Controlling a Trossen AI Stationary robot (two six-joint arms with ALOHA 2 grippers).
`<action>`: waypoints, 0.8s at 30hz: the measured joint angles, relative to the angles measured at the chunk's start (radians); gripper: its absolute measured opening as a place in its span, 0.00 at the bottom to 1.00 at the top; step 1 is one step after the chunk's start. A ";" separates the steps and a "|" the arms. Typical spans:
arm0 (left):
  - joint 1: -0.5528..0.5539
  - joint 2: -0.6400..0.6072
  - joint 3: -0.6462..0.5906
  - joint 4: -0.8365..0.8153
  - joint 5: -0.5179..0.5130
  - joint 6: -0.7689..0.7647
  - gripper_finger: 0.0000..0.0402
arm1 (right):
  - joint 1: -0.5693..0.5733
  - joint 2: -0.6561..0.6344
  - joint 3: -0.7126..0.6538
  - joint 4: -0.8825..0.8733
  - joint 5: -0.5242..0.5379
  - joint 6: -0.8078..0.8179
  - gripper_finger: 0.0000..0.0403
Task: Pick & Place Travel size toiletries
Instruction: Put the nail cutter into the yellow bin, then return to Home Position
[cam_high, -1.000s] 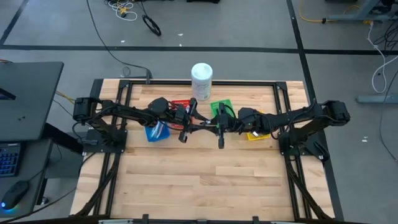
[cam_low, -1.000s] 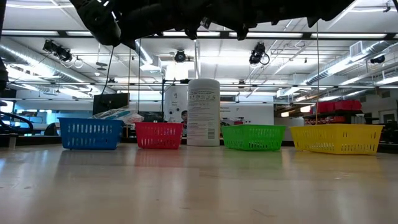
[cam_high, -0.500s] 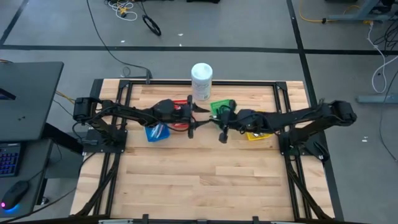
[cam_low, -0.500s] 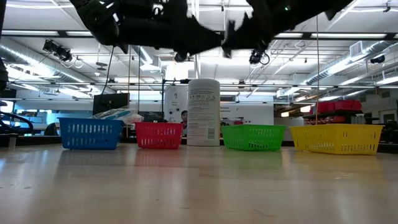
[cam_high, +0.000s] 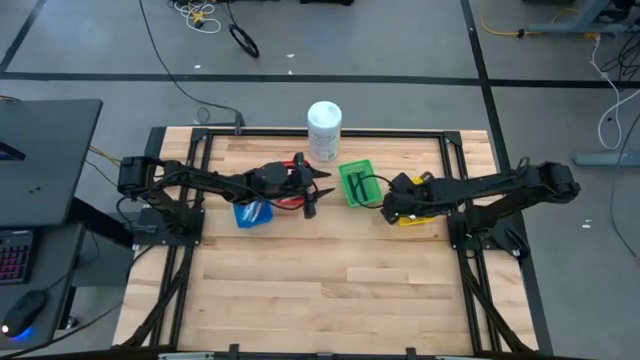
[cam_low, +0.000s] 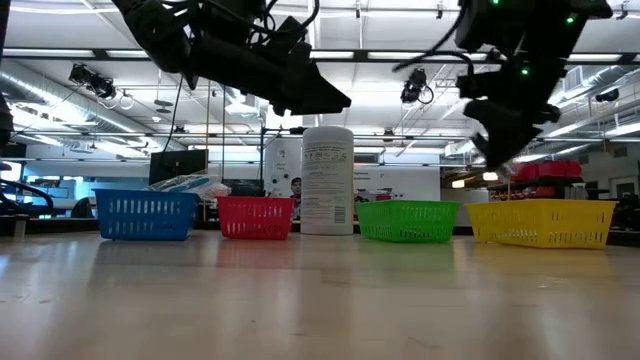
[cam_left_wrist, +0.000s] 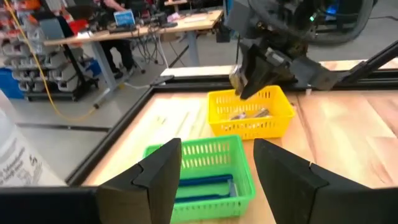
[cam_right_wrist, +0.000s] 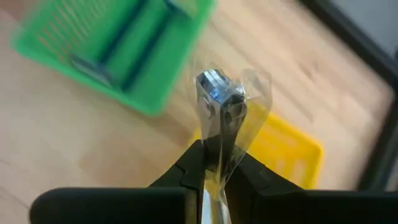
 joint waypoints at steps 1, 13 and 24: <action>0.000 0.000 0.000 -0.007 0.000 -0.010 0.52 | 0.000 0.000 0.000 -0.038 -0.012 0.026 0.11; 0.000 0.000 0.000 -0.105 0.006 -0.044 0.52 | -0.042 0.018 0.000 -0.121 -0.231 0.007 0.16; 0.000 0.000 0.000 -0.122 0.007 -0.055 0.52 | -0.085 0.093 0.000 -0.146 -0.228 -0.027 0.25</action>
